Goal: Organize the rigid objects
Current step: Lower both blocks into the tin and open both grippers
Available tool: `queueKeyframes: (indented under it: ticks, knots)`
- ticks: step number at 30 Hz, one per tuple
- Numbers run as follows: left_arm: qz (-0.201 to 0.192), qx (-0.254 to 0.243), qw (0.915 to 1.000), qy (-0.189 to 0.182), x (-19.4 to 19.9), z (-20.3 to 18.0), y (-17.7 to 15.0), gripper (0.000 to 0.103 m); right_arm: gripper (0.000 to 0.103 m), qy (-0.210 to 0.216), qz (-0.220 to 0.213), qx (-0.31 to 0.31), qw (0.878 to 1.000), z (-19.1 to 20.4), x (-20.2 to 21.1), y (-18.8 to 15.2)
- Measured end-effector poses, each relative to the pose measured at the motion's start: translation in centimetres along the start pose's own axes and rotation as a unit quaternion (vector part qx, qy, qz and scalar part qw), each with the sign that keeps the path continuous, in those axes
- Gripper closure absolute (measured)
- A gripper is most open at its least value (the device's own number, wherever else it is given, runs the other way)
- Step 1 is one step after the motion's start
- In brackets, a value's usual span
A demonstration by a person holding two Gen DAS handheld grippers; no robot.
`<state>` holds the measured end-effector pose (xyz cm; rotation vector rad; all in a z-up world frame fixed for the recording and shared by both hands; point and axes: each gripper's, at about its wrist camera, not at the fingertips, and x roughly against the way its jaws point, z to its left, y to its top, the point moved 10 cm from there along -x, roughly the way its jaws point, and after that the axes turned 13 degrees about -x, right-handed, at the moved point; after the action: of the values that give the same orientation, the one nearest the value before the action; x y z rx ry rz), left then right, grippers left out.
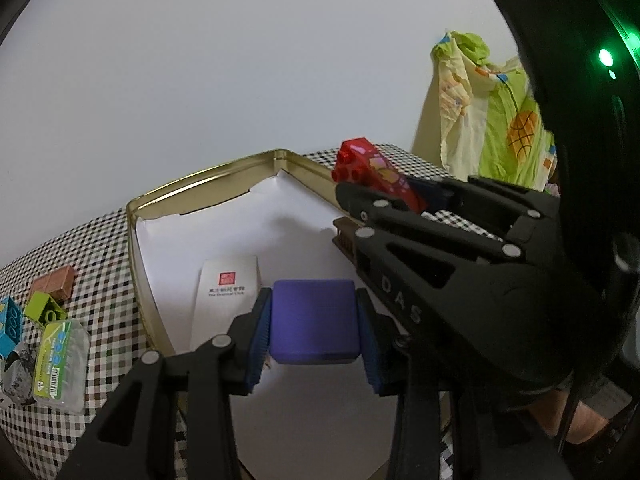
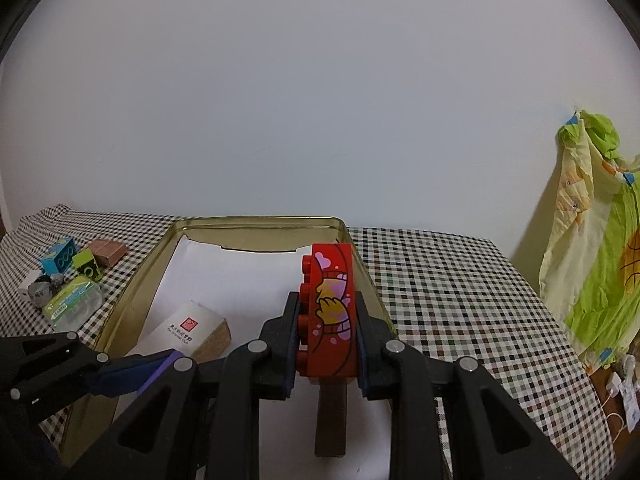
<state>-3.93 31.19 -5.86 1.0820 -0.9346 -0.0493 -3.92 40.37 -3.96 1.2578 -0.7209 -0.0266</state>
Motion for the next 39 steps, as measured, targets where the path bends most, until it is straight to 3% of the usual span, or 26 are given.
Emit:
queueKeyframes:
  ticks: [5,7,9,12,14,16,24,29,33,39]
  knots:
    - [0.003,-0.003,1.0000,0.002,-0.2,0.0,0.0,0.064,0.077,0.006,-0.004,0.002,1.000,0.1,0.1,0.0]
    - [-0.003,-0.005,1.0000,0.004,0.0,0.0,0.2,0.053,0.077,0.004,-0.002,0.004,1.000,0.2,0.1,-0.1]
    - [-0.015,-0.004,0.9997,0.016,0.5,0.2,0.4,0.030,0.076,0.004,-0.003,0.002,1.000,0.1,0.1,-0.1]
    - [-0.027,0.001,0.9994,0.020,0.9,0.5,0.7,0.017,0.057,0.016,-0.012,-0.024,0.999,-0.3,0.5,0.3]
    - [-0.036,0.005,0.9991,0.022,1.3,0.6,0.8,0.008,0.033,0.024,-0.025,-0.038,0.999,-0.4,1.1,0.6]
    - [-0.049,0.008,0.9982,0.033,1.9,1.0,1.0,0.001,0.021,0.027,-0.045,-0.045,0.998,-0.6,1.7,1.0]
    - [-0.086,0.017,0.9937,0.070,4.0,3.1,1.5,0.001,0.019,-0.008,-0.089,-0.049,0.995,-1.5,3.0,2.1]
    - [-0.102,0.067,0.9884,0.091,5.5,7.0,1.1,0.001,0.019,-0.022,-0.140,-0.099,0.985,-3.9,5.0,3.5]
    - [-0.106,0.109,0.9799,0.129,6.3,10.9,0.2,0.001,0.012,-0.042,-0.172,-0.148,0.973,-6.2,6.3,4.1]
    - [-0.109,0.134,0.9679,0.183,7.2,14.4,-1.3,0.001,0.011,-0.053,-0.179,-0.180,0.966,-7.7,6.7,4.1]
